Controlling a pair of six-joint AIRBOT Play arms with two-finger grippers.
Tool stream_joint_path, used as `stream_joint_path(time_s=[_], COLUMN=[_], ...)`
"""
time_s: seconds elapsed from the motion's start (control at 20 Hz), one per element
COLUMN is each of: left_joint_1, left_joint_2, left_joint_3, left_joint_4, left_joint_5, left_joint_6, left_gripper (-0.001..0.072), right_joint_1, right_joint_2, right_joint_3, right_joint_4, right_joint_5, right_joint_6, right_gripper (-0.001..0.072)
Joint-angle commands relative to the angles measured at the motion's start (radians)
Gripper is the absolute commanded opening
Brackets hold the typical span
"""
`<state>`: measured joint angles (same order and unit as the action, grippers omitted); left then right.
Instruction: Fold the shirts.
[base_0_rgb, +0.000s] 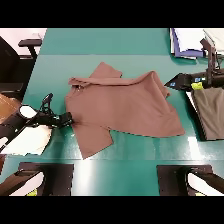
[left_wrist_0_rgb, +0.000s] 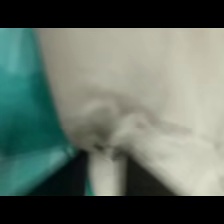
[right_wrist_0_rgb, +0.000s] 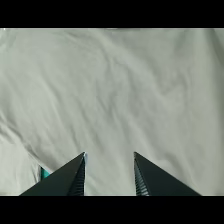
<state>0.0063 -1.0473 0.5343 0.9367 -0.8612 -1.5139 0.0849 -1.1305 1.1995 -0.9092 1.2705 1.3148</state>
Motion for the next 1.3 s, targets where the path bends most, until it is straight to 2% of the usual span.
stream_joint_path(time_s=[0.0, 0.15, 0.25, 0.3, 0.35, 0.4, 0.6, 0.8, 1.0, 1.2, 1.25], left_joint_1=[0.000, 0.000, 0.000, 0.000, 0.000, 0.000, 0.000, 0.000, 0.000, 0.000, 0.000], left_joint_2=[0.003, 0.003, 0.003, 0.003, 0.003, 0.003, 0.003, 0.003, 0.003, 0.005, 0.011], left_joint_3=[0.028, 0.115, 0.164, 0.180, 0.191, 0.197, 0.198, 0.198, 0.198, 0.200, 0.202], left_joint_4=[-0.054, -0.048, -0.047, -0.048, -0.048, -0.048, -0.048, -0.048, -0.048, -0.048, -0.049], left_joint_5=[0.035, -0.032, -0.063, -0.067, -0.066, -0.063, -0.063, -0.064, -0.066, -0.077, -0.081], left_joint_6=[0.009, 0.042, 0.058, 0.065, 0.068, 0.068, 0.074, 0.074, 0.074, 0.074, 0.074], left_gripper=[0.0025, 0.0024, 0.0024, 0.0024, 0.0024, 0.0024, 0.0025, 0.0025, 0.0025, 0.0023, 0.0023], right_joint_1=[-0.046, -0.185, -0.311, -0.375, -0.446, -0.514, -0.631, -0.568, -0.448, -0.359, -0.341], right_joint_2=[0.010, 0.049, 0.085, 0.093, 0.097, 0.096, 0.060, -0.004, -0.032, -0.031, -0.031], right_joint_3=[-0.012, -0.148, -0.295, -0.363, -0.433, -0.496, -0.651, -0.685, -0.629, -0.555, -0.532], right_joint_4=[-0.019, -0.092, -0.188, -0.220, -0.227, -0.224, -0.207, -0.124, -0.080, -0.089, -0.089], right_joint_5=[0.067, 0.114, 0.118, 0.121, 0.127, 0.132, 0.126, 0.030, -0.098, -0.136, -0.126], right_joint_6=[0.000, 0.007, 0.048, 0.052, 0.052, 0.053, 0.054, 0.053, 0.054, 0.052, 0.045], right_gripper=[0.0344, 0.0344, 0.0347, 0.0371, 0.0523, 0.0556, 0.0552, 0.0549, 0.0409, 0.0019, 0.0018])
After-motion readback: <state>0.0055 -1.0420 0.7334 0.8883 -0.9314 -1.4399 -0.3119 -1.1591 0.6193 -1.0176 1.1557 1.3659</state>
